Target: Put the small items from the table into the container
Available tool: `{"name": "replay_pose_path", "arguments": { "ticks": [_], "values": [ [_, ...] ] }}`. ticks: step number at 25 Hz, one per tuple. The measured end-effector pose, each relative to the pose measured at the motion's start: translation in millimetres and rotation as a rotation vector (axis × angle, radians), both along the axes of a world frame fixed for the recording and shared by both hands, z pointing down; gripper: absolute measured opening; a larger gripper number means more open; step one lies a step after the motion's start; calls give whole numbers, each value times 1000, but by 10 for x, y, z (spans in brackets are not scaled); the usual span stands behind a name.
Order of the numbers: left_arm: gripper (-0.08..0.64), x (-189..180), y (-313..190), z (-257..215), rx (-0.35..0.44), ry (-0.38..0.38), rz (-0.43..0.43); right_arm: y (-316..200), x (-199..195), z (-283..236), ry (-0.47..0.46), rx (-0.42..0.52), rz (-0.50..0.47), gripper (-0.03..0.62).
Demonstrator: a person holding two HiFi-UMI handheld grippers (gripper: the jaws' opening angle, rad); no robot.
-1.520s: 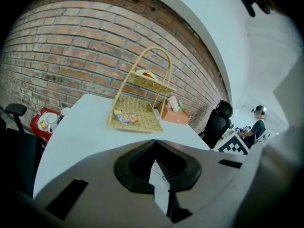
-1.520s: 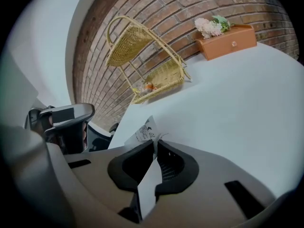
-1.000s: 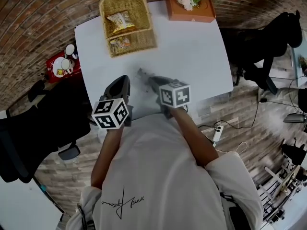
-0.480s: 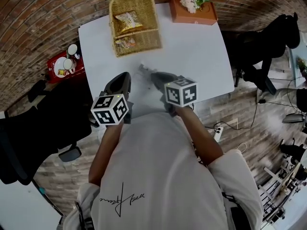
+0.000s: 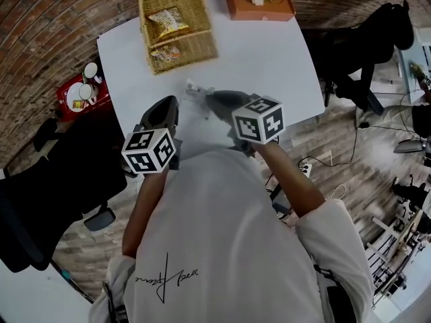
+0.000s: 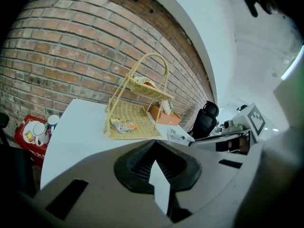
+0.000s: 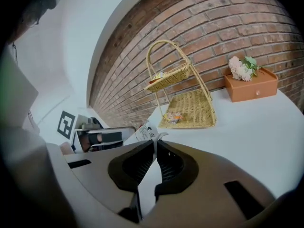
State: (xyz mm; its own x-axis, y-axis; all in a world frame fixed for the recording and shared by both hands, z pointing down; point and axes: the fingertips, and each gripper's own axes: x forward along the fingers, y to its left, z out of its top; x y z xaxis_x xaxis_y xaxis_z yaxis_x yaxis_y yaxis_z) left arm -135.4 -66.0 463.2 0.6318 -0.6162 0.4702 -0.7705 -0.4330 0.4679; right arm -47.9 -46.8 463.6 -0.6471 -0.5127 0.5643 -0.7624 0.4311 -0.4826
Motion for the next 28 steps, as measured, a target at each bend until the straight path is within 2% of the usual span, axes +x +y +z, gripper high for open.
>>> {"name": "replay_pose_path", "arguments": {
  "ticks": [8,18,28],
  "values": [
    [9,-5,40,-4,-5,12,11,8,43,-198,9,48,-18,37],
    [9,6,7,-44,7,27,2,-232,-3,-743,7,198,-88,37],
    [9,-4,18,-73,21,29,-11,-339,-30,-1173,-4,298,-112,37]
  ]
}}
